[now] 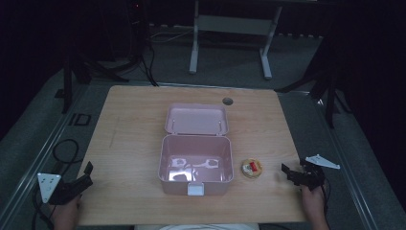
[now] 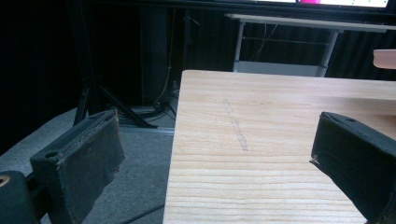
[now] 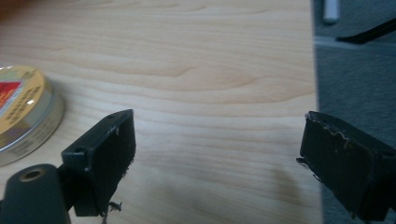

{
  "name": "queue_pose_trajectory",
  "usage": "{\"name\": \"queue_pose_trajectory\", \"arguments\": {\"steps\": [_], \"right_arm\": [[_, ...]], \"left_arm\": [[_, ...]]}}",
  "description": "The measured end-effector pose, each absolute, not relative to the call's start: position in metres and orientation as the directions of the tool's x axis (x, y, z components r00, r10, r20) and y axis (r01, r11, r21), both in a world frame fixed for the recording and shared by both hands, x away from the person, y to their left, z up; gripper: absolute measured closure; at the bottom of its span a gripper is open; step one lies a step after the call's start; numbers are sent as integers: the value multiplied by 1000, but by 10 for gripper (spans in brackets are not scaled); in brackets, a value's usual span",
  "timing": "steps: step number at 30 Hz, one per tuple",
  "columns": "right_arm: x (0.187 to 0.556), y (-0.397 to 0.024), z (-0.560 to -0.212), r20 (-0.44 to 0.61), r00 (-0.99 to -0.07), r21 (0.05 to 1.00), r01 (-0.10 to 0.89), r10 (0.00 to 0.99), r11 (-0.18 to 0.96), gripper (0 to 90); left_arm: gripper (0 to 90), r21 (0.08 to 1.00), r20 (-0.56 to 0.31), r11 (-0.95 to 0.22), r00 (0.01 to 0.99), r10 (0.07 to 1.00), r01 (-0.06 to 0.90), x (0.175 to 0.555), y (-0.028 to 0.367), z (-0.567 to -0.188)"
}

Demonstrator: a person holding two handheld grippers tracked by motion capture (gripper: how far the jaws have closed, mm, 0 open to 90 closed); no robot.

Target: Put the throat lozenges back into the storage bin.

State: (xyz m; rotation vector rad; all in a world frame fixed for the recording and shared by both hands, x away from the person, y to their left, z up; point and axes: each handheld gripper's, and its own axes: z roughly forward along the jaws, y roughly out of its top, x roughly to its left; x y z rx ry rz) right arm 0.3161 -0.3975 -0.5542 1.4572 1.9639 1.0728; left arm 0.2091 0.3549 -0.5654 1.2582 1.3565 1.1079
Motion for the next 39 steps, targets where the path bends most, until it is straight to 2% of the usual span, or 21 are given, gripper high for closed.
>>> {"name": "queue_pose_trajectory", "arguments": {"steps": [4,7,9,15,16,21,23,28,31,32,33,36,37,38,39], "right_arm": [[321,-402,-555,138,-422,773,612,896,169,103],[322,-403,-555,140,-453,762,617,881,196,102],[323,-402,-554,154,-513,744,622,844,243,103],[323,-398,-550,120,-607,688,621,786,375,102],[323,-397,-546,86,-631,670,609,771,424,103],[322,-395,-535,76,-674,622,608,735,493,103],[322,-390,-527,50,-712,549,605,700,576,103],[322,-378,-515,19,-767,410,591,641,695,103],[322,-373,-510,9,-783,361,583,622,728,103],[323,-368,-506,-3,-800,306,571,600,762,103],[323,-368,-506,-3,-800,306,571,600,762,103],[325,-357,-500,-16,-829,196,545,558,815,103],[325,-357,-500,-16,-829,196,545,558,815,103],[326,-351,-497,-15,-840,134,535,542,834,103],[326,-351,-497,-15,-840,134,535,542,834,103]], "left_arm": [[24,987,-61,64,-24,998,145,209,355,-565],[24,988,-62,64,-23,998,144,209,355,-565],[24,988,-61,63,-23,998,144,209,355,-565],[24,987,-61,64,-20,998,145,209,355,-565],[24,988,-62,64,-19,998,144,209,355,-565],[24,987,-61,62,-15,998,145,210,355,-565],[24,988,-61,62,-15,998,144,210,355,-565],[24,988,-60,62,-13,998,144,210,355,-565],[24,988,-59,60,-13,998,145,210,355,-565],[25,987,-58,60,-13,998,146,210,355,-565],[25,987,-58,60,-13,998,146,210,355,-565],[24,988,-58,59,-13,998,145,210,355,-565],[24,988,-58,59,-13,998,145,210,355,-565],[24,988,-58,59,-13,998,145,210,355,-565],[24,988,-58,59,-13,998,145,210,355,-565]]}}
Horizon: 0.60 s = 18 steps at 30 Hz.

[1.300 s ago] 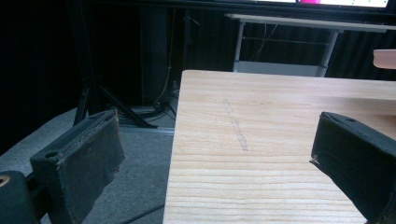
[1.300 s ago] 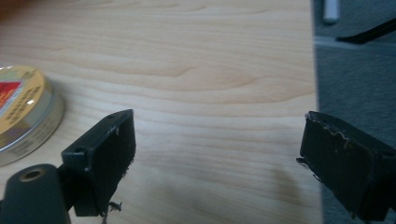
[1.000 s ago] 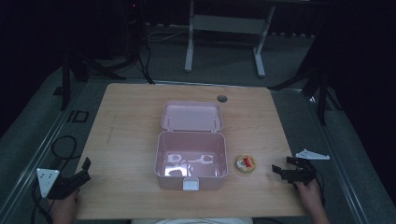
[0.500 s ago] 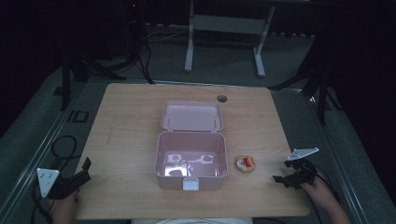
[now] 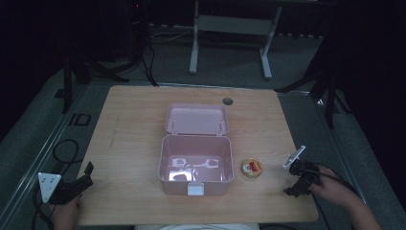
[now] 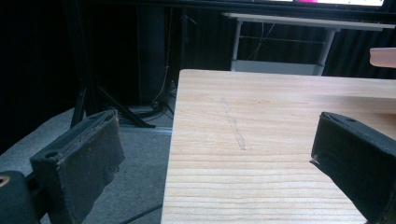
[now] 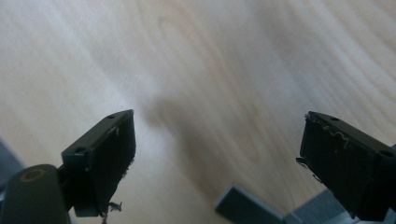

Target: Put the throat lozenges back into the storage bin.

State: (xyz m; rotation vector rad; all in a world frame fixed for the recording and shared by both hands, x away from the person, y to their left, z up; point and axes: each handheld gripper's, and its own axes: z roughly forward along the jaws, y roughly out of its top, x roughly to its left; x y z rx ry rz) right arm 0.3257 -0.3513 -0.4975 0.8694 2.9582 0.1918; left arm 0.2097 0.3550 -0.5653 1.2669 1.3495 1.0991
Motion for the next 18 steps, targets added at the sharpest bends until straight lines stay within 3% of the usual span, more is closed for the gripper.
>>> {"name": "queue_pose_trajectory", "arguments": {"steps": [3,7,18], "right_arm": [[327,-341,-495,-34,-865,-1,500,500,866,103],[328,-335,-496,-13,-870,-73,492,492,868,103],[335,-325,-485,10,-873,-52,486,487,872,103]], "left_arm": [[25,988,-57,58,-12,998,145,210,355,-565],[24,988,-59,60,-11,998,144,210,355,-565],[24,988,-58,59,-11,998,145,210,355,-565]]}}
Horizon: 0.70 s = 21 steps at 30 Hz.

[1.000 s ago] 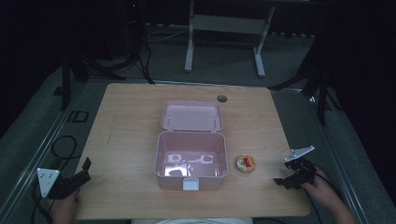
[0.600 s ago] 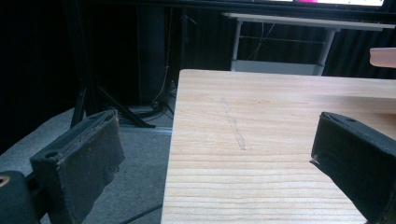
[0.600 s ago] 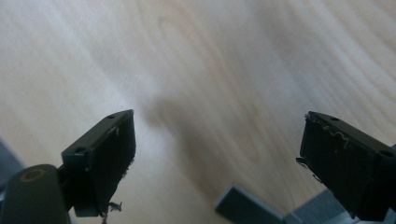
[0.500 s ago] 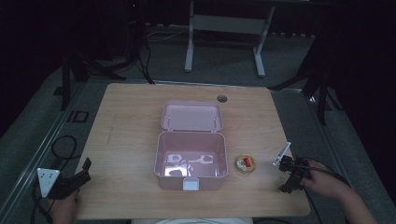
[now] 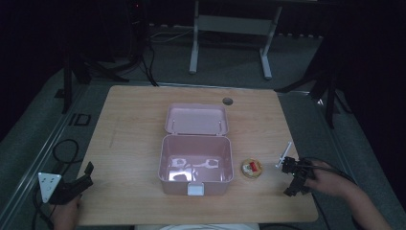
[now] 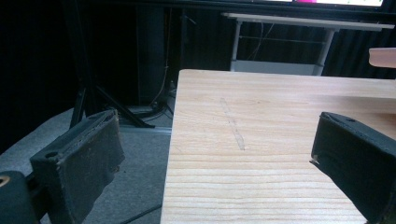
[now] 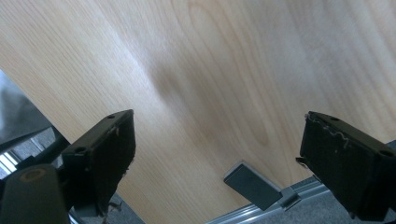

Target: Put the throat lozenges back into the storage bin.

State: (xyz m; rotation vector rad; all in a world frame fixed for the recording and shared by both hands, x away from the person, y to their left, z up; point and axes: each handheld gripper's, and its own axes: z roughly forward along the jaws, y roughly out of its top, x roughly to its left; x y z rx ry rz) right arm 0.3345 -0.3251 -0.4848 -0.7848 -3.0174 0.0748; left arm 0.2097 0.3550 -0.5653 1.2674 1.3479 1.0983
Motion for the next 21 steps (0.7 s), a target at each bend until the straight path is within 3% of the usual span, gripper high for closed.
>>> {"name": "queue_pose_trajectory", "arguments": {"steps": [13,21], "right_arm": [[350,-296,-472,-55,-896,-39,443,440,896,103],[365,-278,-469,-19,-903,-29,429,429,903,102]], "left_arm": [[24,988,-58,59,-9,998,145,210,355,-565],[24,988,-59,60,-6,998,143,210,355,-565]]}}
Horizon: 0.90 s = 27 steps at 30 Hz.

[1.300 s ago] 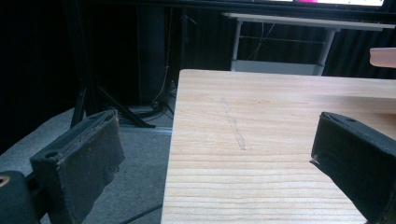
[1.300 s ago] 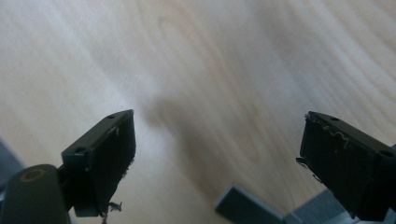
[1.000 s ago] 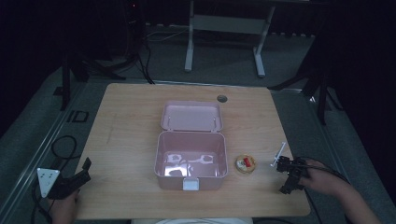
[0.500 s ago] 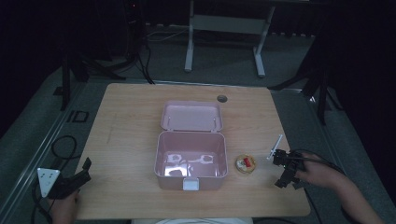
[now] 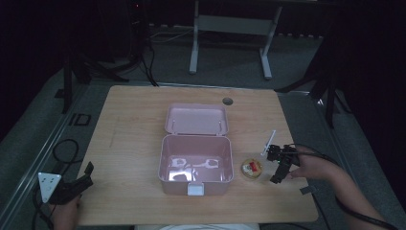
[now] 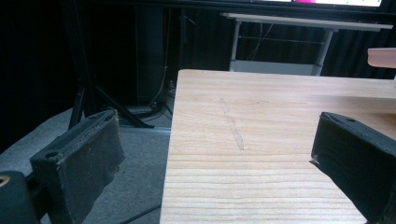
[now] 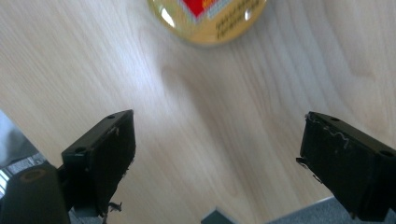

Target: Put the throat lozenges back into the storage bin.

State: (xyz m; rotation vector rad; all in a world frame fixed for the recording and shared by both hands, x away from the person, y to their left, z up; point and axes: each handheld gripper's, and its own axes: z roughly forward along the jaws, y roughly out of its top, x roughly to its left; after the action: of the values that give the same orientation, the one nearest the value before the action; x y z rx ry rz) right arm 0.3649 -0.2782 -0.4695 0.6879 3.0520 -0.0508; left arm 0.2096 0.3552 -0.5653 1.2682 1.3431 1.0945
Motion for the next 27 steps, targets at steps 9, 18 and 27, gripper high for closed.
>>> {"name": "queue_pose_trajectory", "arguments": {"steps": [9,18,27], "right_arm": [[379,-251,-474,17,-909,-13,416,417,909,103],[390,-227,-489,29,-917,-17,398,399,917,103],[397,-216,-508,45,-917,-41,396,397,917,102]], "left_arm": [[24,988,-61,61,-2,998,142,209,355,-565],[24,988,-60,59,2,998,141,209,355,-565],[24,988,-59,58,3,998,140,209,355,-565]]}}
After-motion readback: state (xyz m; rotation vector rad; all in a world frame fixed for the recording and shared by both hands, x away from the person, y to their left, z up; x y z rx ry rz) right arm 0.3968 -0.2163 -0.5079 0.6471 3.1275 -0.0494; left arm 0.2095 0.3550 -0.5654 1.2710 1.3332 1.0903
